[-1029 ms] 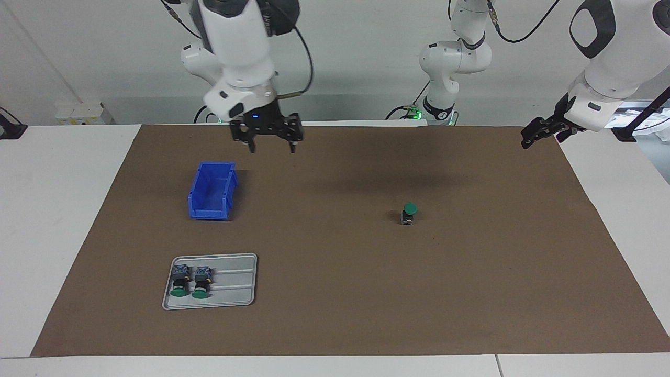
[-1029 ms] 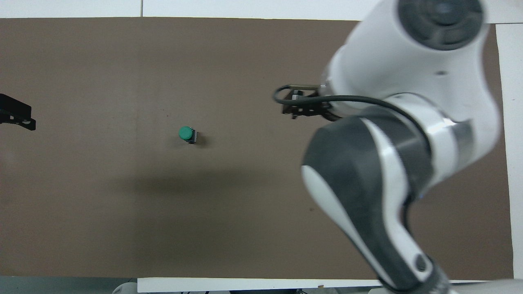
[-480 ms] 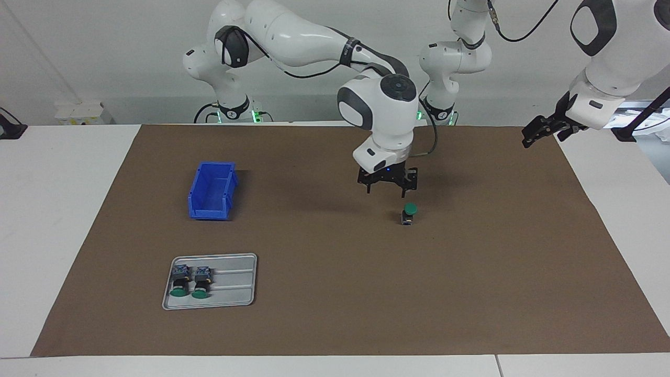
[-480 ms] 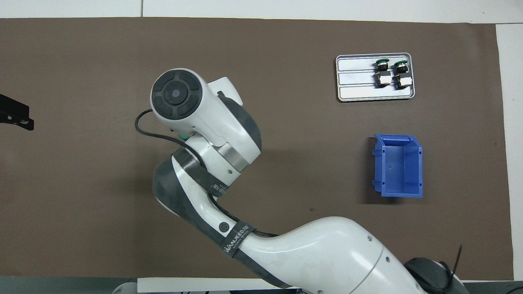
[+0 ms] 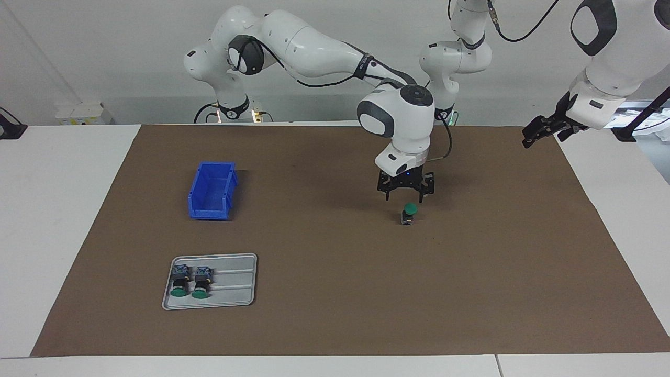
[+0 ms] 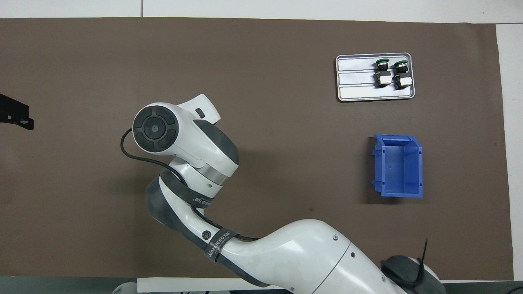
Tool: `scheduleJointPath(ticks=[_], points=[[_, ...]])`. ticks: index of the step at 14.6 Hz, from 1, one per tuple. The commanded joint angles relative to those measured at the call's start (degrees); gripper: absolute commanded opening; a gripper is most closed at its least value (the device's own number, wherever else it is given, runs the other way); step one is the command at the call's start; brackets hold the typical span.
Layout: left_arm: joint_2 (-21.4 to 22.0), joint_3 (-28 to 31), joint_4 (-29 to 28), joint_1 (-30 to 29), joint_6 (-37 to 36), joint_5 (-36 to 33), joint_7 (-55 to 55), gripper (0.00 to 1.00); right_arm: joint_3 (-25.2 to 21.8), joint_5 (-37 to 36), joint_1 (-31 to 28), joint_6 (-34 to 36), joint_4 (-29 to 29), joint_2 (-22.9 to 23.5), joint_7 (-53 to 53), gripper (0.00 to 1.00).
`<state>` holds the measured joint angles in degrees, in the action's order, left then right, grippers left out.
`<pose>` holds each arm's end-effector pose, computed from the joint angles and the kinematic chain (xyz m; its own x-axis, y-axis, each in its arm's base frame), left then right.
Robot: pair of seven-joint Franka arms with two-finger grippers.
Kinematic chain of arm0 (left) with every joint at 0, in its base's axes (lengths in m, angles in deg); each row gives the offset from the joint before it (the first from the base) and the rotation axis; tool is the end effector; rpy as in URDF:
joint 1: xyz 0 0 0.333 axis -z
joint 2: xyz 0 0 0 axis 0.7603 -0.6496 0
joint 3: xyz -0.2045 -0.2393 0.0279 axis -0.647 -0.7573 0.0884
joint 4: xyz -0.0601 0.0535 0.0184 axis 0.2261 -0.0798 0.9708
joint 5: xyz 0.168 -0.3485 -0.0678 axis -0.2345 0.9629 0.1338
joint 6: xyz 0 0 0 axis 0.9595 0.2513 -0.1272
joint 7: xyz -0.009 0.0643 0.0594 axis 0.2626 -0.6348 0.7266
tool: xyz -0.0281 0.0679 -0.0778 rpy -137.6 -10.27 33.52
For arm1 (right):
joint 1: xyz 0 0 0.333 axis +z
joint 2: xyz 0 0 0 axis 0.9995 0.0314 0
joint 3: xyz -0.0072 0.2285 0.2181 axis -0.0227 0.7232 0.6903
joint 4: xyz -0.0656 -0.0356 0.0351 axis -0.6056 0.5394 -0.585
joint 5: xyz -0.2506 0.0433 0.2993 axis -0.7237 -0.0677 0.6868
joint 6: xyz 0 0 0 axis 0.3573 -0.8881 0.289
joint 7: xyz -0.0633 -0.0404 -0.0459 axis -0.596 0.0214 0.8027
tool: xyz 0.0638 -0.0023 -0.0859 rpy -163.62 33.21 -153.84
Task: Place and press button with both arms
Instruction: 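Reach the right gripper over the green button, then grasp the green button with the right gripper and lift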
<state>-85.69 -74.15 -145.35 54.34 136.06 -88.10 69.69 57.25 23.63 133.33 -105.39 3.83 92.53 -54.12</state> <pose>0.5408 -0.0136 0.6068 0.9852 0.0672 -0.1578 0.0590 -0.9967 -0.0562 0.5358 0.5707 0.3760 0.9714 -0.1845 0.1496 -0.1671 -0.9784 -0.1214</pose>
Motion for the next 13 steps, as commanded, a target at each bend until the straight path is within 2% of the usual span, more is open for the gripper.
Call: scheduleJointPath(ticks=[1,7,10,13], points=[[0.76,-0.02,-0.37,-0.28,0.97,-0.07,-0.82,1.00,0.22,-1.90,0.66,-5.89,-1.30,1.89,-0.04,0.99],[1.03,-0.64,-0.63,-0.37,1.24,0.02,-0.83,1.00,0.22,-3.31,1.36,-10.21,-2.35,3.57,0.13,0.98],[1.46,-2.12,-0.72,-1.68,1.24,0.02,-0.83,1.00,0.22,-3.13,1.36,-10.39,-2.53,3.57,0.92,0.81],[1.55,-4.33,-0.81,-4.06,1.15,0.02,-0.91,1.00,0.22,-3.04,1.36,-10.48,-4.46,3.04,3.73,0.73]])
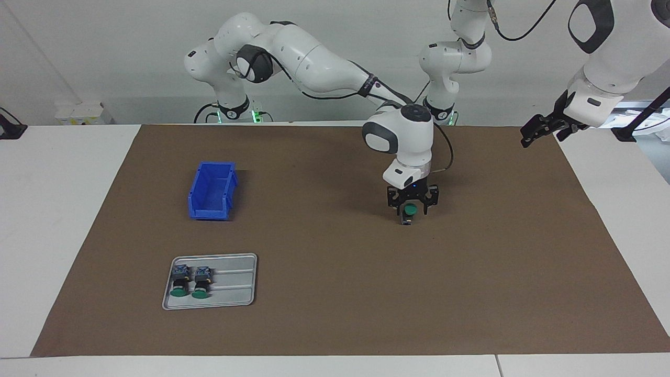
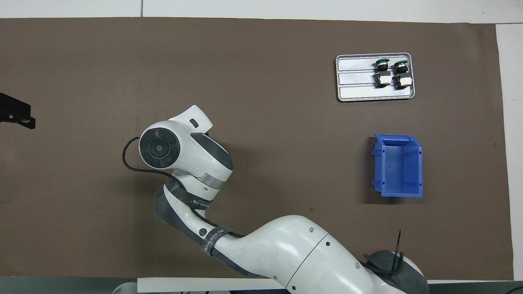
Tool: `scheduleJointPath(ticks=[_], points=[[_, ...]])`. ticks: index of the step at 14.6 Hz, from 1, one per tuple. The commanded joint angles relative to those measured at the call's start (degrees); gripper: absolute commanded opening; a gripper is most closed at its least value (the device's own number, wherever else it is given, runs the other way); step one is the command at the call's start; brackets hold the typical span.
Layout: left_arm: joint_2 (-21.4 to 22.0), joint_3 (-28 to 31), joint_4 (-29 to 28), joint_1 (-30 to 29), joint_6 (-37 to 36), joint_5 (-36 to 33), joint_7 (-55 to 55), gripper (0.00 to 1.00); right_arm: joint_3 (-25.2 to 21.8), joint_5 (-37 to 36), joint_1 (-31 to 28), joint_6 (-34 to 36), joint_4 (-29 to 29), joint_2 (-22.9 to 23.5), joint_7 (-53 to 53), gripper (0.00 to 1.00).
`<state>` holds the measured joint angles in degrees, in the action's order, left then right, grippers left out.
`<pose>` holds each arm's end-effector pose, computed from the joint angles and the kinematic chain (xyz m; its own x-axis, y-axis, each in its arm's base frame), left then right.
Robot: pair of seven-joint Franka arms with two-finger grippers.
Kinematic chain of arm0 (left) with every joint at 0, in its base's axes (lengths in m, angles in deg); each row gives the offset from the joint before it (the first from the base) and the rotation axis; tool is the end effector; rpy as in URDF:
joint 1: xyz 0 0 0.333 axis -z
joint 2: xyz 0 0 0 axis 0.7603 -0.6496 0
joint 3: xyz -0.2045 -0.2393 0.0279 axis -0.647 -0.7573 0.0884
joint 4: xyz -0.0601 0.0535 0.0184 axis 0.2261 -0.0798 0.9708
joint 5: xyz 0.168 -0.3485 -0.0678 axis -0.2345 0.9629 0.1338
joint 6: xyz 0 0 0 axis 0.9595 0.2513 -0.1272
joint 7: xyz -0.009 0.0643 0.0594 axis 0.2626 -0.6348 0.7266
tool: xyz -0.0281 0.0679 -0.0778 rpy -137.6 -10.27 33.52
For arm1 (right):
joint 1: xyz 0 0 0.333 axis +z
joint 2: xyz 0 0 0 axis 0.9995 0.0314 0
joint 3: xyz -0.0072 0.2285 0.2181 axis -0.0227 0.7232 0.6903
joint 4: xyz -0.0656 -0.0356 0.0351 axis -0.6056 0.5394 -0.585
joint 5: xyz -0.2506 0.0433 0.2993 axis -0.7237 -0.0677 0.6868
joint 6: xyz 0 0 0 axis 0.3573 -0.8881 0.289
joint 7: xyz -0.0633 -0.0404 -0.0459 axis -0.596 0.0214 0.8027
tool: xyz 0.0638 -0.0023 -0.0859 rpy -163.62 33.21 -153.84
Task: Place and press button with both arms
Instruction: 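Grasp the green button with the right gripper and lift, then carry the button to the blue bin with the right gripper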
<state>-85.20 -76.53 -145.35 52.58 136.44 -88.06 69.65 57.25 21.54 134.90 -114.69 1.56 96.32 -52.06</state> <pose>0.5390 -0.0193 0.6118 0.9882 0.0553 -0.1431 0.0481 -0.9974 -0.0534 0.5255 0.5933 0.3218 0.9735 -0.1008 0.2054 -0.0711 -0.9866 -0.1468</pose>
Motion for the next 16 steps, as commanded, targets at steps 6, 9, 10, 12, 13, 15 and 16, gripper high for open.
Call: scheduleJointPath(ticks=[6,9,10,12,13,15,16], points=[[0.71,-1.94,-0.81,-1.59,0.86,-0.02,-0.78,1.00,0.31,-0.77,-0.21,0.06,-1.93,-0.93,2.81,0.07],[0.71,-1.86,-0.81,-1.59,0.86,-0.02,-0.78,1.00,0.22,-1.03,-1.26,2.59,-1.75,-3.02,5.17,0.00],[0.71,-1.86,-0.81,-1.59,0.86,-0.02,-0.78,1.00,0.13,-0.51,-2.22,4.61,-1.84,-5.21,7.27,0.00],[0.71,-1.86,-0.90,-1.59,0.77,-0.02,-0.34,1.00,0.13,-0.51,-5.99,8.91,-6.55,-11.61,13.23,0.00],[0.71,-1.77,-0.90,-1.68,0.77,-0.02,-0.26,1.00,0.22,-0.42,-7.66,9.11,-12.51,-16.17,16.32,0.00],[0.71,-1.77,-0.90,-2.12,0.68,-0.02,-0.26,1.00,0.22,-0.33,-12.75,2.48,-30.04,-28.46,21.07,0.00],[0.71,-1.77,-0.90,-2.21,0.60,-0.11,-0.26,1.00,0.22,-0.07,-15.48,-1.22,-39.28,-35.05,24.49,0.00]])
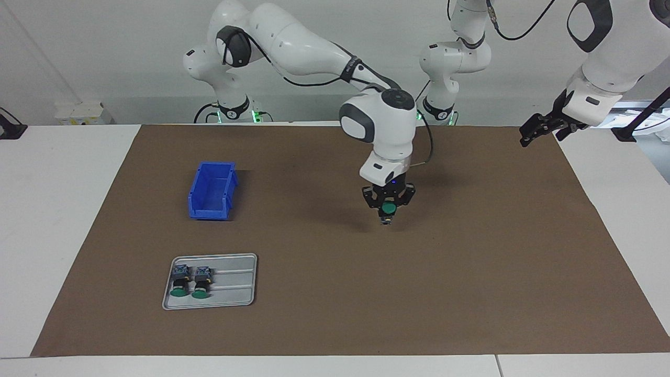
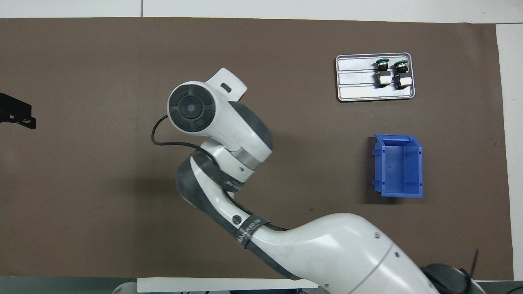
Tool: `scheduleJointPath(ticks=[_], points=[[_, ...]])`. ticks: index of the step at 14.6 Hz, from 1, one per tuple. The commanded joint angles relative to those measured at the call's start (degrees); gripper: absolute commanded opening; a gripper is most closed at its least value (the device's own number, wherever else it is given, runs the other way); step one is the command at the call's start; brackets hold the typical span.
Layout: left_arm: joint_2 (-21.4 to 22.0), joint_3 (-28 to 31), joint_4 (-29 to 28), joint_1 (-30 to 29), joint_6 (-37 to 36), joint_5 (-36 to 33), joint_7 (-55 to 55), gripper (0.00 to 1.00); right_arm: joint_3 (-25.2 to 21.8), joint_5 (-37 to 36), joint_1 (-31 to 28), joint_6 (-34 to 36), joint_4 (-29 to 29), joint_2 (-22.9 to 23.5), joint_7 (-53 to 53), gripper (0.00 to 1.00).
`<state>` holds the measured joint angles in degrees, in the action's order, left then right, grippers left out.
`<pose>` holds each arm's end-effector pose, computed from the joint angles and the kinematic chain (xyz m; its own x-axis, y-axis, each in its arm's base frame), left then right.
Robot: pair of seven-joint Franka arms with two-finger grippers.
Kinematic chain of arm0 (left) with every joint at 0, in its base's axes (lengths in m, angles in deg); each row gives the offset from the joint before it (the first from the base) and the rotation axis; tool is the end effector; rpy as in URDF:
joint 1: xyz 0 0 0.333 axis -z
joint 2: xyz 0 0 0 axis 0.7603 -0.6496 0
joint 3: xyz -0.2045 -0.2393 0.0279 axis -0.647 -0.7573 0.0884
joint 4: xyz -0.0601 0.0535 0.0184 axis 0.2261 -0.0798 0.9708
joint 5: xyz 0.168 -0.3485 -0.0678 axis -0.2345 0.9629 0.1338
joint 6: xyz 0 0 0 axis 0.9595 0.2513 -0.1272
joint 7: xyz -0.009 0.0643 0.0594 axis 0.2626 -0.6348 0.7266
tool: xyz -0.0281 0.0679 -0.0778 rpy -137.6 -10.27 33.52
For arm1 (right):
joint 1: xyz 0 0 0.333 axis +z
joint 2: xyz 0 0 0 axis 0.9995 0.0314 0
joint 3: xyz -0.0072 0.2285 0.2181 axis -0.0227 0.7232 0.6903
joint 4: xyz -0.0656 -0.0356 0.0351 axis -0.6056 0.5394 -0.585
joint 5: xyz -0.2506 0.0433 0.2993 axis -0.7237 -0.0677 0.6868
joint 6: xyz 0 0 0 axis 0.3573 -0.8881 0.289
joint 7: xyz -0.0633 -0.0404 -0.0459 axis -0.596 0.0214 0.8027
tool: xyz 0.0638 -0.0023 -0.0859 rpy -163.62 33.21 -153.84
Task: Place and press button with both arms
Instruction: 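Carry the button to the blue bin with the right gripper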
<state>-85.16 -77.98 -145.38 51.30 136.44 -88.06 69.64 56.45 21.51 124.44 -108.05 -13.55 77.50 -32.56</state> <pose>0.5388 -0.0208 0.6120 0.9884 0.0522 -0.1429 0.0450 -0.9976 -0.0532 0.5790 0.4460 0.4290 0.9743 0.0580 0.2178 0.0635 -0.9978 -0.0182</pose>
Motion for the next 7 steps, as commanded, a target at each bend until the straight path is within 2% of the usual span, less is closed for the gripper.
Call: scheduleJointPath(ticks=[1,4,7], points=[[0.67,-0.15,-0.87,-1.02,0.59,-0.02,-0.25,1.00,1.02,0.65,-7.74,-10.60,-32.00,-21.96,7.89,0.00],[0.67,-0.14,-0.87,-1.02,0.59,-0.11,-0.25,1.00,0.94,6.53,-16.35,-10.80,-46.02,-35.07,22.90,0.00],[0.67,-0.14,-0.87,-0.93,0.59,-0.11,-0.25,1.00,0.76,10.50,-25.15,-5.64,-51.93,-42.21,35.32,0.00]])
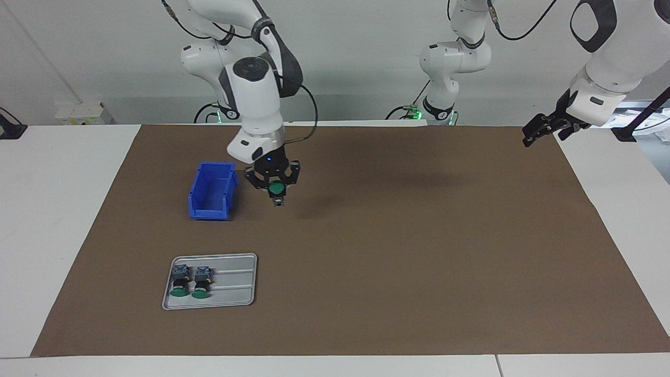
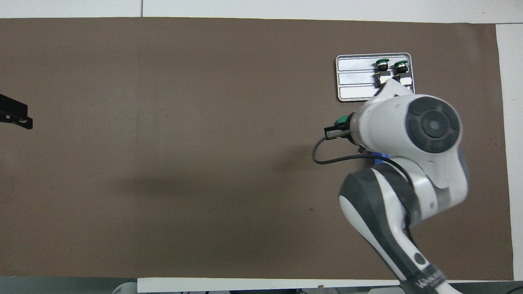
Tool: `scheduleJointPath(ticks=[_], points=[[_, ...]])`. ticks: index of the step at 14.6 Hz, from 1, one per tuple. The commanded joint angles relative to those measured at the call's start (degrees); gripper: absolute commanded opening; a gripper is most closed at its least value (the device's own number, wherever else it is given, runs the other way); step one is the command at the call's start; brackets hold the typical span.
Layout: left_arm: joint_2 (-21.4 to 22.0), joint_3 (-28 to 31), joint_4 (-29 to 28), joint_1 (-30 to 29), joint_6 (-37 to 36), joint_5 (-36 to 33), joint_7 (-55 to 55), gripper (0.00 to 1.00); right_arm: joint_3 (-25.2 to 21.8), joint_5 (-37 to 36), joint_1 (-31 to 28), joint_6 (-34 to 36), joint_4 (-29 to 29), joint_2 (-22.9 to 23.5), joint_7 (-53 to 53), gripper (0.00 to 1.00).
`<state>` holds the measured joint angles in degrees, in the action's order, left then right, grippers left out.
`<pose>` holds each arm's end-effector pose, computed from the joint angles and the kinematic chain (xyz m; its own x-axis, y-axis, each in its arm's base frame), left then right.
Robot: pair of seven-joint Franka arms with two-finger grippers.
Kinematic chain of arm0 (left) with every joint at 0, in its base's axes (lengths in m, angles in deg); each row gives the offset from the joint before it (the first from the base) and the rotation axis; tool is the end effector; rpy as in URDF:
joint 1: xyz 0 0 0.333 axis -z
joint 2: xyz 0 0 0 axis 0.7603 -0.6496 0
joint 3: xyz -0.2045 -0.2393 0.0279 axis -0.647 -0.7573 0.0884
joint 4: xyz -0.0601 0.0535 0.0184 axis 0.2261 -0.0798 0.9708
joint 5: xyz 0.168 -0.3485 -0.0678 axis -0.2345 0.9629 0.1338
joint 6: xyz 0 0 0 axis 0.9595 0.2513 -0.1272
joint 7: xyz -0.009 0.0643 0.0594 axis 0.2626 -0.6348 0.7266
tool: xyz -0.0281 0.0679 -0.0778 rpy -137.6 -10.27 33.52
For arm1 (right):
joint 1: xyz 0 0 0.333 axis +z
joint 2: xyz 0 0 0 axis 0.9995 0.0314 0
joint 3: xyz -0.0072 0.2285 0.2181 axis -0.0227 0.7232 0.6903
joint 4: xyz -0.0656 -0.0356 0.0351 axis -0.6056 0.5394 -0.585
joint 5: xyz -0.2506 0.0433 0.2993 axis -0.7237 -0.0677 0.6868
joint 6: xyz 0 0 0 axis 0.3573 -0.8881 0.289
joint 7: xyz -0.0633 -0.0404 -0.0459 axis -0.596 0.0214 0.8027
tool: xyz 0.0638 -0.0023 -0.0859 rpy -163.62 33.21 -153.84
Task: Place and press button with both arms
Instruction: 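Carry the button to the blue bin with the right gripper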
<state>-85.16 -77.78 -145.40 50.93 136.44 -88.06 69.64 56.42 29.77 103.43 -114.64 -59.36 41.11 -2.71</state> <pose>0.5389 -0.0155 0.6118 0.9877 0.0620 -0.1433 0.0549 -0.9971 -0.0532 0.5078 0.1621 0.4543 0.9771 0.1631 0.1367 0.1660 -0.9861 -0.0100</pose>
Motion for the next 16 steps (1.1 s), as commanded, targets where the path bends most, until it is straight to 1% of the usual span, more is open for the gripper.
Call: scheduleJointPath(ticks=[1,2,3,4,6,8,13,16], points=[[0.67,-0.35,-0.94,-0.65,0.59,-0.11,-0.25,1.00,0.61,2.25,-6.51,2.97,-6.14,-6.10,6.54,0.00],[0.67,-0.35,-0.86,-0.56,0.59,-0.11,-0.25,1.00,0.61,2.25,-9.40,3.77,-6.31,-6.19,8.64,0.00],[0.67,-0.35,-0.85,-0.56,0.59,-0.11,-0.25,1.00,0.61,2.25,-11.08,3.78,-7.36,-6.45,10.14,0.00],[0.67,-0.35,-0.94,-0.56,0.59,-0.11,-0.25,1.00,0.52,2.25,-11.97,3.78,-8.41,-7.06,10.42,0.00],[0.67,-0.35,-0.86,-0.56,0.59,-0.02,-0.25,1.00,0.43,2.25,-15.65,3.78,-10.35,-7.59,13.56,0.00],[0.67,-0.35,-0.85,-0.56,0.59,-0.11,-0.25,1.00,0.43,2.25,-17.60,1.94,-12.46,-7.42,15.33,0.00],[0.67,-0.35,-0.94,-0.56,0.59,-0.11,-0.25,1.00,0.43,2.25,-17.96,-4.56,-17.03,-5.84,14.90,0.00],[0.67,-0.35,-0.94,-0.56,0.33,-0.11,-0.25,1.00,0.43,2.25,-17.69,-8.60,-17.83,-3.04,14.90,0.01]])
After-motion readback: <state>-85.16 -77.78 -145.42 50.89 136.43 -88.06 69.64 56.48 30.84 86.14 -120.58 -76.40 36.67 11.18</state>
